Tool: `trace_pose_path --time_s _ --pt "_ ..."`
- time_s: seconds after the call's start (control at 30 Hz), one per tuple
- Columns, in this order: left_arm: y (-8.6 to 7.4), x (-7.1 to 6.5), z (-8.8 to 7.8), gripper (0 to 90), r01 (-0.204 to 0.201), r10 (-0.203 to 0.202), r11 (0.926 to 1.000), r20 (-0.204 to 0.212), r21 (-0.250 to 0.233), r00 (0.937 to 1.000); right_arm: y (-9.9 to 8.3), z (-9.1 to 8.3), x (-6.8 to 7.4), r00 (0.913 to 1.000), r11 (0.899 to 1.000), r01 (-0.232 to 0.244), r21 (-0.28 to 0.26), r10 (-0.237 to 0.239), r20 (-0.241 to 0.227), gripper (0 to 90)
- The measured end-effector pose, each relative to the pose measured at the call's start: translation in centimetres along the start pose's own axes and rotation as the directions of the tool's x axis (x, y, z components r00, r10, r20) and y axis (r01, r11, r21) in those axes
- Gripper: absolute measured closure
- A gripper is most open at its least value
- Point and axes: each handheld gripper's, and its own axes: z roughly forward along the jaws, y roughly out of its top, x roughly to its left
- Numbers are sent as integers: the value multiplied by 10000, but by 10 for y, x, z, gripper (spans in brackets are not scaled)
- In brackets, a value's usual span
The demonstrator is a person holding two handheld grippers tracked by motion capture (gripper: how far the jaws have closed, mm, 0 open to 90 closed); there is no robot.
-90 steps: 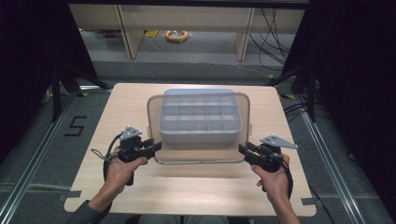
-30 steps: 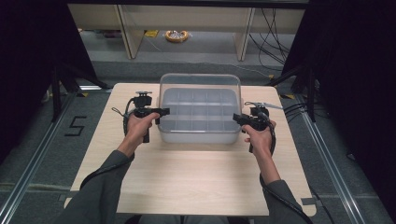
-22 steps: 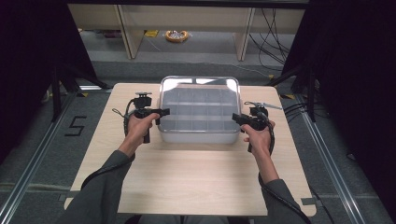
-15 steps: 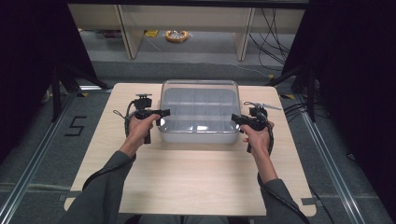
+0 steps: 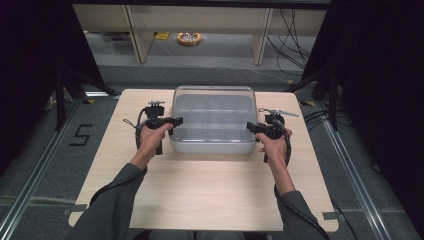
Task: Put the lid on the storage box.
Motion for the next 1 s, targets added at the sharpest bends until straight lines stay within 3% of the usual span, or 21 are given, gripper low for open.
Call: trace_pose_path --time_s 0.1,0.17,0.2,0.27,0.3,0.33,0.53,0.57,0.7,0.8,0.87,0.9,0.93,0.97,1.0 --pt "-1 0 0 451 -101 101 9999 -77 -51 9999 0 0 2 9999 10000 -77 20 78 -78 504" --pt "-2 1 -1 449 -167 166 9998 -117 -79 9998 0 1 3 9999 9999 124 18 -124 21 495" --pt "-2 2 0 444 -165 164 9999 -115 -33 9998 1 2 -1 9979 9978 649 -133 -650 -48 495" --pt "-3 2 0 457 -124 125 9999 -111 45 9999 1 3 -1 9984 9984 566 -30 -565 47 494" --pt "-7 1 2 487 -561 567 9983 -388 149 9976 2 2 2 9999 10000 87 23 -87 -67 473" --pt "-8 1 3 467 -539 542 9985 -382 101 9978 2 1 3 9997 9997 -215 88 217 -130 465" --pt "-8 1 1 467 -389 393 9991 -251 155 9989 2 1 2 9997 9995 255 159 -255 -17 455" --pt "-9 1 1 467 -398 401 9991 -223 162 9989 2 2 0 9987 9986 511 122 -511 21 455" --pt "-9 2 0 467 -358 362 9992 -196 180 9992 2 0 0 9991 9990 405 191 -402 -135 455" --pt "-9 2 0 467 -368 372 9991 -133 232 9992 2 0 -1 9979 9978 647 138 -646 -80 455" --pt "-10 2 -2 466 -405 409 9989 -152 251 9990 2 -5 0 9992 9984 360 436 -352 -184 449" --pt "-10 3 -2 467 -425 427 9986 -59 321 9991 1 -6 -1 9981 9972 605 439 -607 37 483" --pt "-11 5 -3 469 -513 514 9977 -18 440 9987 1 -7 -3 9910 9908 1309 339 -1317 237 467" --pt "-12 5 -3 467 -512 511 9977 28 450 9987 1 -9 -3 9907 9909 1277 421 -1295 428 468" --pt "-12 6 -2 463 -435 435 9984 10 370 9991 1 -10 -5 9948 9941 998 437 -1005 147 476"
